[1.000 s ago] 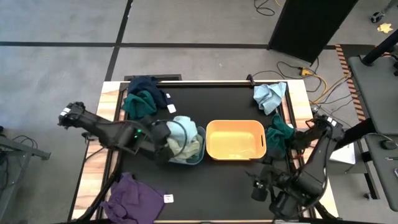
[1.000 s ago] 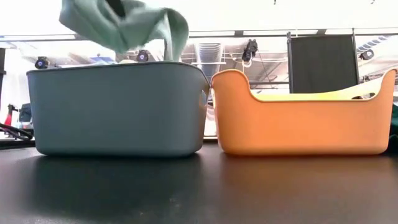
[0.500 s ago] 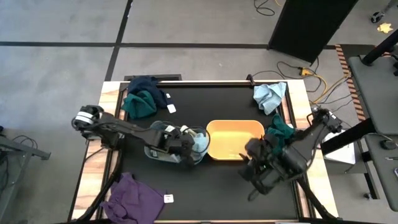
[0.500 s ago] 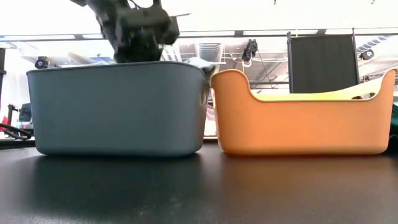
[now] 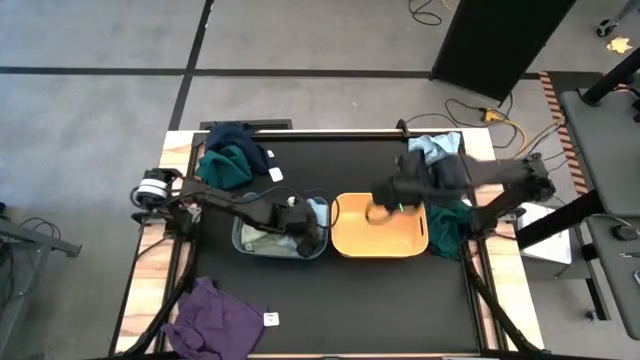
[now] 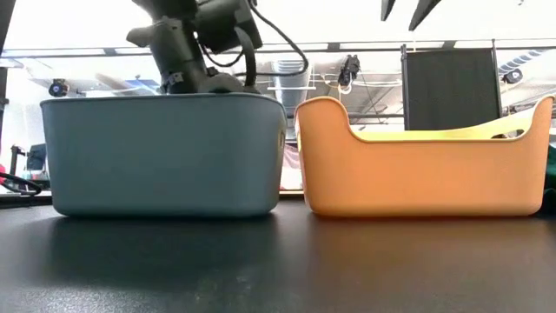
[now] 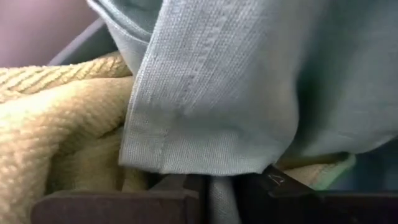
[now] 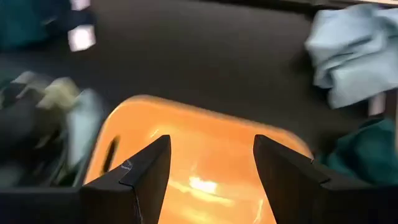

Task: Sort towels by color in basket
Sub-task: Put the light blue towel into the blue bin

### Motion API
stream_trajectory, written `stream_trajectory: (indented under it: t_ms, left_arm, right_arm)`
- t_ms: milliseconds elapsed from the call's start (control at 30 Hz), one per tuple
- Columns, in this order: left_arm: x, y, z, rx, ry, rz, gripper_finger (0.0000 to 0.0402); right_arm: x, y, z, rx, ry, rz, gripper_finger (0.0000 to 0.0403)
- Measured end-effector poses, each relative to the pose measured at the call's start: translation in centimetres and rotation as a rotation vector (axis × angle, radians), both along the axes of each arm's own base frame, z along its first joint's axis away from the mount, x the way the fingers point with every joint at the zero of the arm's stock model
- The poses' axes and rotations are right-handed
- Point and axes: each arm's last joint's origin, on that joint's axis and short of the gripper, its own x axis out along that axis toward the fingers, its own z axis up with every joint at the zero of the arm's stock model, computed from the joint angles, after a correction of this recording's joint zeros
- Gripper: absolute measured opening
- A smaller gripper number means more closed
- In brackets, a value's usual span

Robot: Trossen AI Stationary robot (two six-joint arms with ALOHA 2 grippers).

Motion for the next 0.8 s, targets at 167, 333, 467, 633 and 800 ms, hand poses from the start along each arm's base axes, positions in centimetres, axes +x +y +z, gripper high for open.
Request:
stream_trajectory:
  t_ms: [167,333,467,633,800]
  left_arm:
    - [-0.1,0.3,0.4,0.005,0.005,-0.041,0.0042]
    - [0.1,0.8,0.8,-0.141,-0.018,-0.083,0.0094]
    - [-0.2,1.2,1.3,-0.199,-0.004,-0.120,0.0158]
    - [-1.5,1.5,2.4,-0.223,0.188,-0.142,0.0236]
    - [-1.0,1.5,4.3,-0.199,0.211,-0.203,0.0289]
  right_arm:
    - [-0.3,-5.8,-1.5,0.020,0.124,-0.102,0.0219]
    - [-1.9,-11.9,-5.0,0.127,0.313,-0.179,0.0219]
    - [-4.0,-15.9,-8.5,0.197,0.435,-0.205,0.0219]
    - [-6.3,-20.2,-13.0,0.211,0.434,-0.226,0.0219]
    - [-8.0,-23.7,-17.3,0.178,0.387,-0.261,0.0219]
